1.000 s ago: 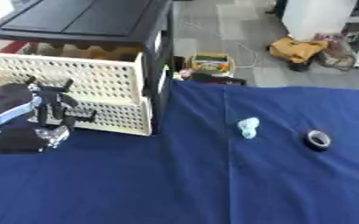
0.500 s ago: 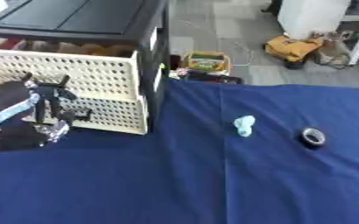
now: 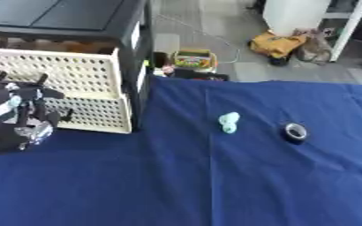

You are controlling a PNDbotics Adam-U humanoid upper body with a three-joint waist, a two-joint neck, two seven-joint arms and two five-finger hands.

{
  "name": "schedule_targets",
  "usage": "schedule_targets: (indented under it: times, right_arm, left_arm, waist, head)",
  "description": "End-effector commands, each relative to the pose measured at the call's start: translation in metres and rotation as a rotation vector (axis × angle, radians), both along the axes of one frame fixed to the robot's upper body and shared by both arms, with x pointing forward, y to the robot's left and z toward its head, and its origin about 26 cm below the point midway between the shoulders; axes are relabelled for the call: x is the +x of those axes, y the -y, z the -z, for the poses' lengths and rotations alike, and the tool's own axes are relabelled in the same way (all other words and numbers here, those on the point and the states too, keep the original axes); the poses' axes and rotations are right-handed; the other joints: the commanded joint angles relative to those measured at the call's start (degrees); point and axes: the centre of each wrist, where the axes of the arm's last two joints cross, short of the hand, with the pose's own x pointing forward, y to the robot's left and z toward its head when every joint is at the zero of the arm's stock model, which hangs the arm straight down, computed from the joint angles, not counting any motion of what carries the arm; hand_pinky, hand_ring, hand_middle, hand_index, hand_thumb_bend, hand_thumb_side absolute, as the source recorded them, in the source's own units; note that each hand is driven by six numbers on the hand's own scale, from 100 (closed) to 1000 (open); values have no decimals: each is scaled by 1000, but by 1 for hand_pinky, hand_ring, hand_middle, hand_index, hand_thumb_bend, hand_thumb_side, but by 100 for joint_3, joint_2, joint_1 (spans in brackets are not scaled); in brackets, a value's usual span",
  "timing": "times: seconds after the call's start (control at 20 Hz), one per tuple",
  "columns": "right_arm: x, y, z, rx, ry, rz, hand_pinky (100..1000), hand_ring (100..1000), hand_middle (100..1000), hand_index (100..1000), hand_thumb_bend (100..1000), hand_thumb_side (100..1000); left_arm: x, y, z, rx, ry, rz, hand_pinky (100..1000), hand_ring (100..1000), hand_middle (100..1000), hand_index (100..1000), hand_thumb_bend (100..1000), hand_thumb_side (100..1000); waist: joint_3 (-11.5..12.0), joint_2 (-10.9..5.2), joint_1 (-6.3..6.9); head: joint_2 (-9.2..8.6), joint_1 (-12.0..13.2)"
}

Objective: Pick up objects from table and place into drawer.

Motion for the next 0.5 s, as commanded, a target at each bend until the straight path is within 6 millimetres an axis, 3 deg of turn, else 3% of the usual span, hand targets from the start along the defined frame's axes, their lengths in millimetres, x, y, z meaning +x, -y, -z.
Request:
schedule_targets:
  times: [0.05,0.35,0.5]
  right_arm:
    - [-3,2,-7,-11,18,-3,549,682,429,720,110,936]
    - [-4,3,-7,-7,19,-2,550,681,430,719,107,936]
    - [-4,3,-8,-5,22,-5,550,681,429,717,105,936]
  left_arm:
    - [-7,-1,-5,13,6,18,667,340,490,900,100,924]
    - [-46,10,3,97,-52,123,606,290,458,797,100,978]
    - [-69,17,5,100,-100,201,628,290,453,754,100,1000]
  waist:
    - [-7,-202,21]
    - [8,-260,30]
    - [13,-286,34]
  head:
    - [40,-40]
    - [134,-140]
    - [229,-177]
